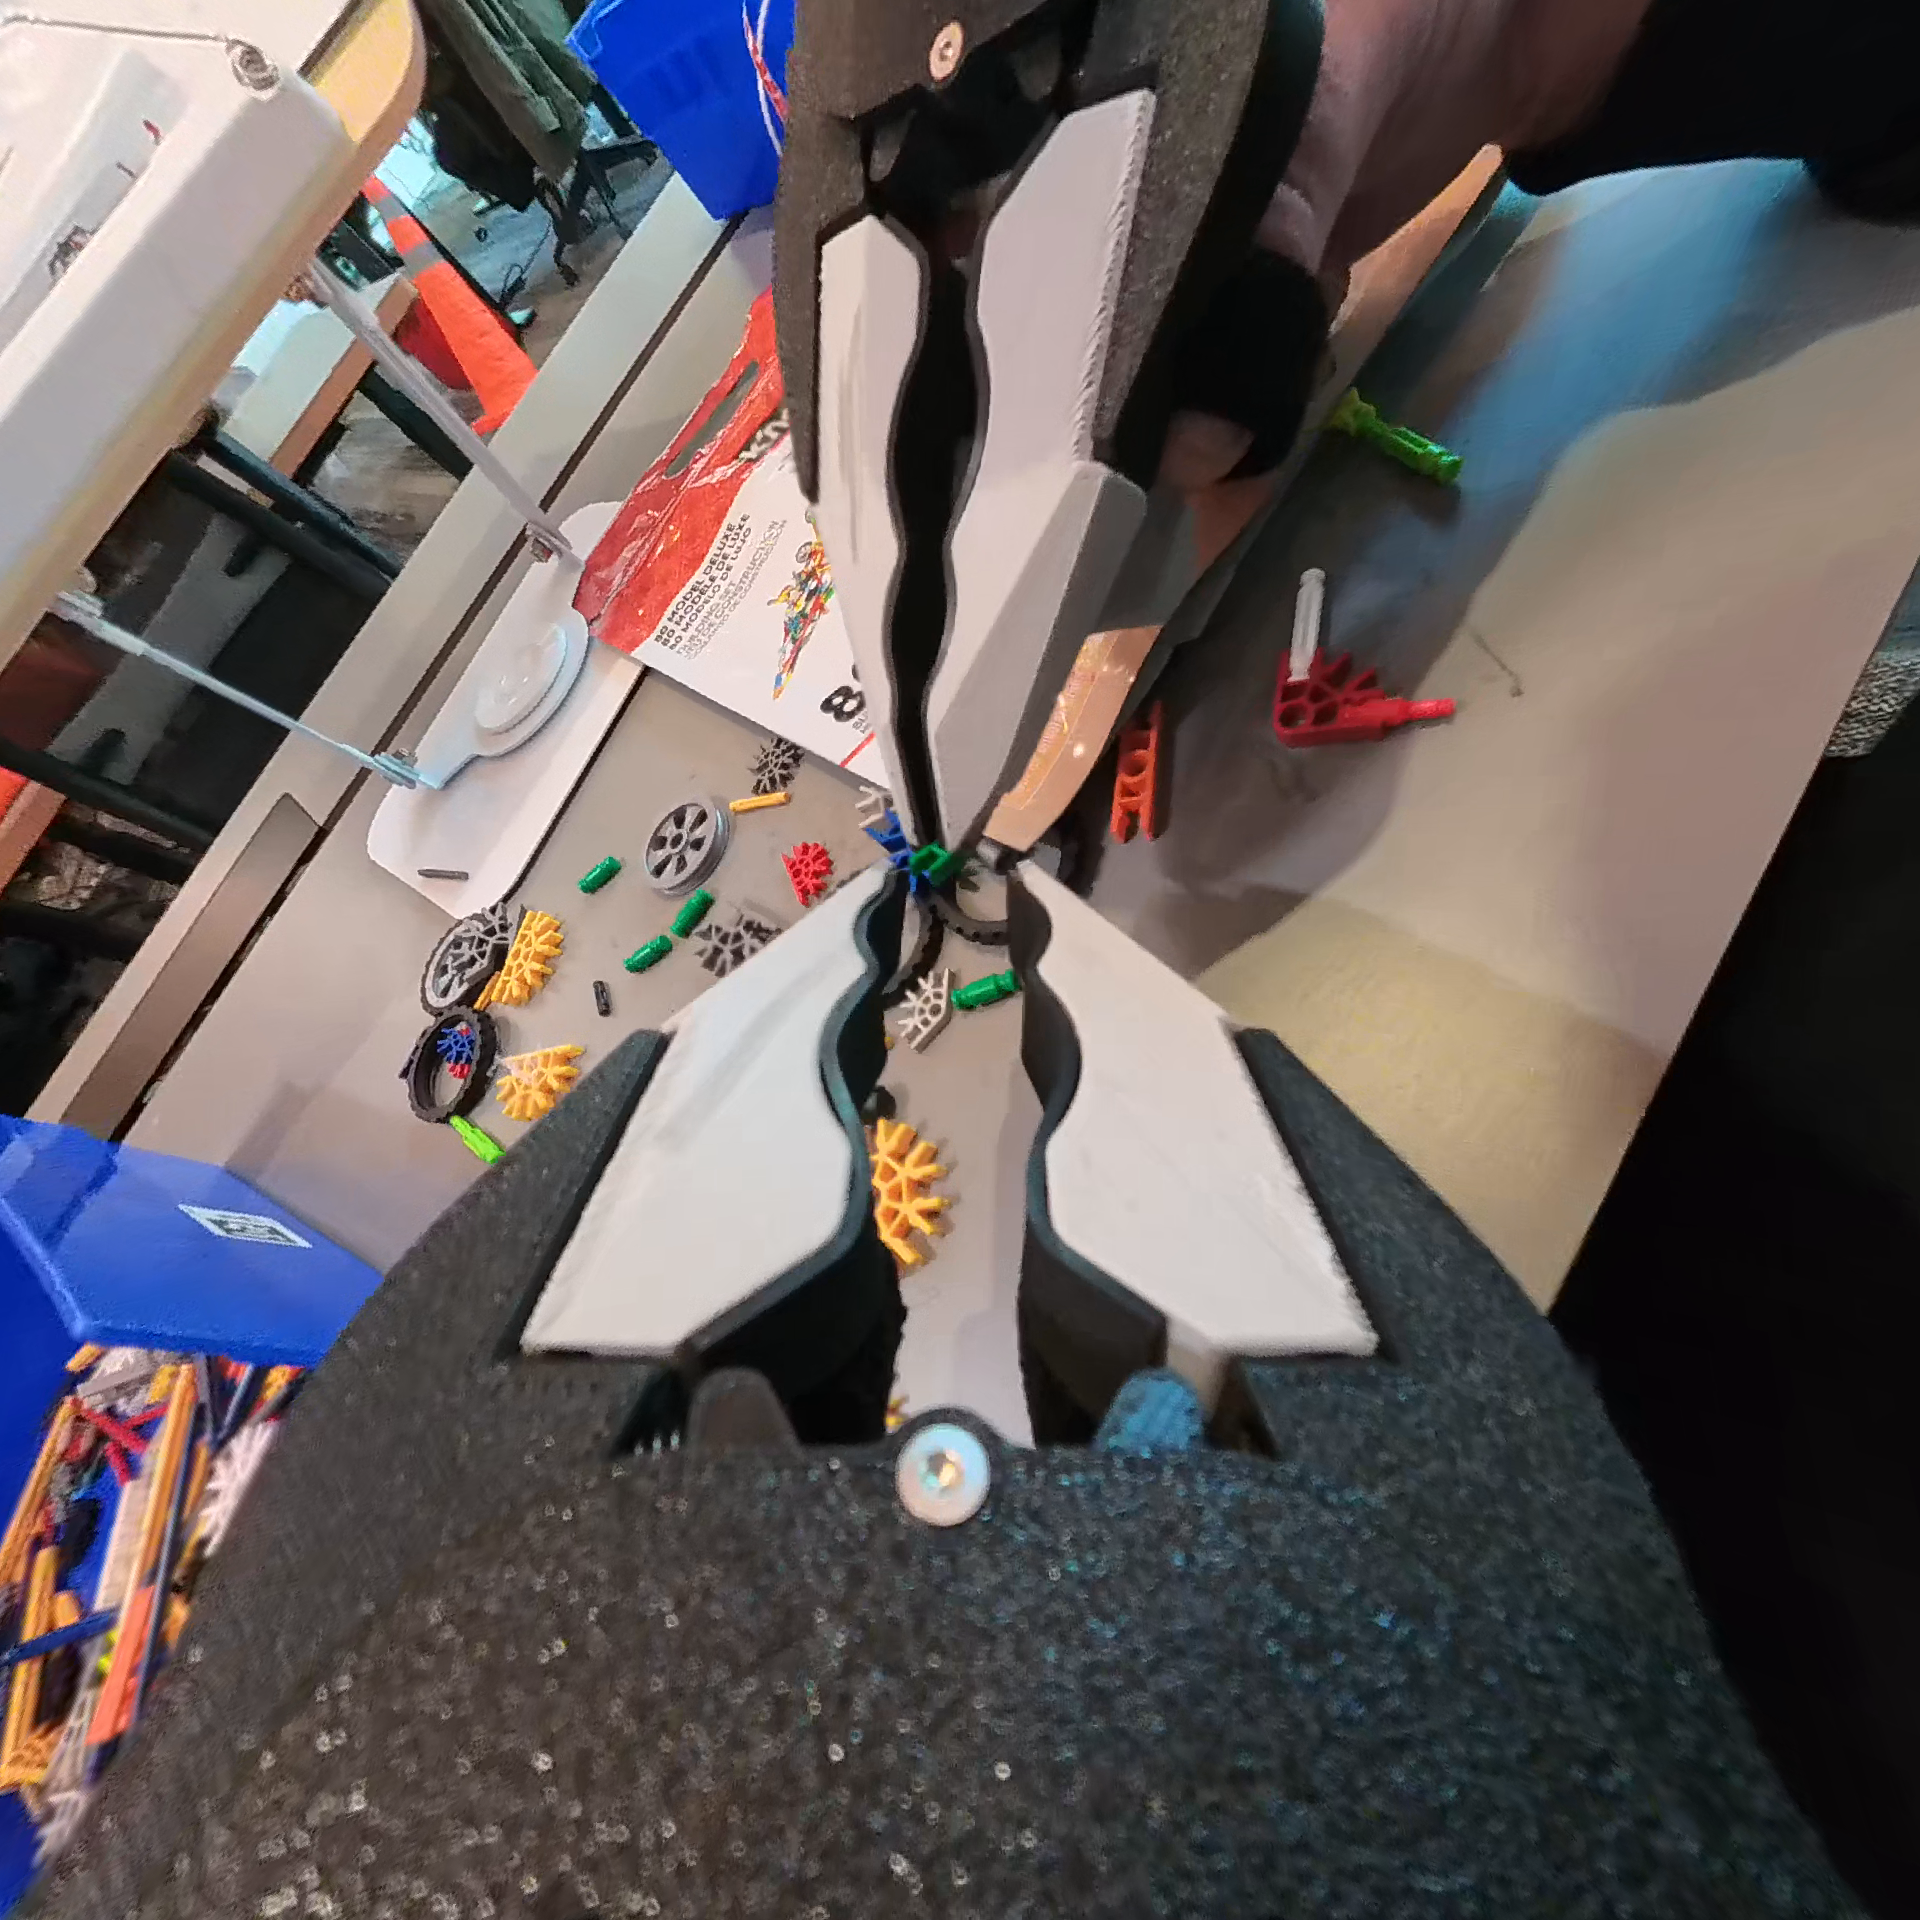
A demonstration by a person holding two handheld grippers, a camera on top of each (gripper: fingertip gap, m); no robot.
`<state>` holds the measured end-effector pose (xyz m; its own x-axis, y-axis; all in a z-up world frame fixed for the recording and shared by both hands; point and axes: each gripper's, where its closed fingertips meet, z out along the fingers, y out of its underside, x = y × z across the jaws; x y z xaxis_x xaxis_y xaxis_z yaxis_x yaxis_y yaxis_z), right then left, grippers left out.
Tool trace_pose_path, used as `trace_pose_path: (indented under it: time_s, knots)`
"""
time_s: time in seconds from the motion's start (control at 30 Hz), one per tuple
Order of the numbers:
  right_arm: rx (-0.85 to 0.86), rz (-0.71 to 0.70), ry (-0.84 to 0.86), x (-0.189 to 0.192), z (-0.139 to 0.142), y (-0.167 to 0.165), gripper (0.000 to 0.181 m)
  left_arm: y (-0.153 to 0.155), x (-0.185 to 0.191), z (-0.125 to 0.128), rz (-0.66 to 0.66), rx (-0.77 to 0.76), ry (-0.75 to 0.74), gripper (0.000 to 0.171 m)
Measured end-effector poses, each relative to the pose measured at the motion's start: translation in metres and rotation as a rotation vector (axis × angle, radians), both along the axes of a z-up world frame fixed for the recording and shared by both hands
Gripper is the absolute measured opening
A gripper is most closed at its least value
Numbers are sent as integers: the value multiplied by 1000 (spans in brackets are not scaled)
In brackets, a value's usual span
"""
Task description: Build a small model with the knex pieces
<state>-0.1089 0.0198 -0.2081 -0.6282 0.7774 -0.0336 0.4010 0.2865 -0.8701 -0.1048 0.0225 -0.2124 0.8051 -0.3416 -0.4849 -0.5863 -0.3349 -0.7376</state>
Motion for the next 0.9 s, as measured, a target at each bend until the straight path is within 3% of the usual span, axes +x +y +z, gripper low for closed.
trace_pose_path:
  time_s: [0.9]
  knots:
    - [10, -31, 0, -3, 0, 3, 3, 10, -6, -2, 25, 63, 55, 7]
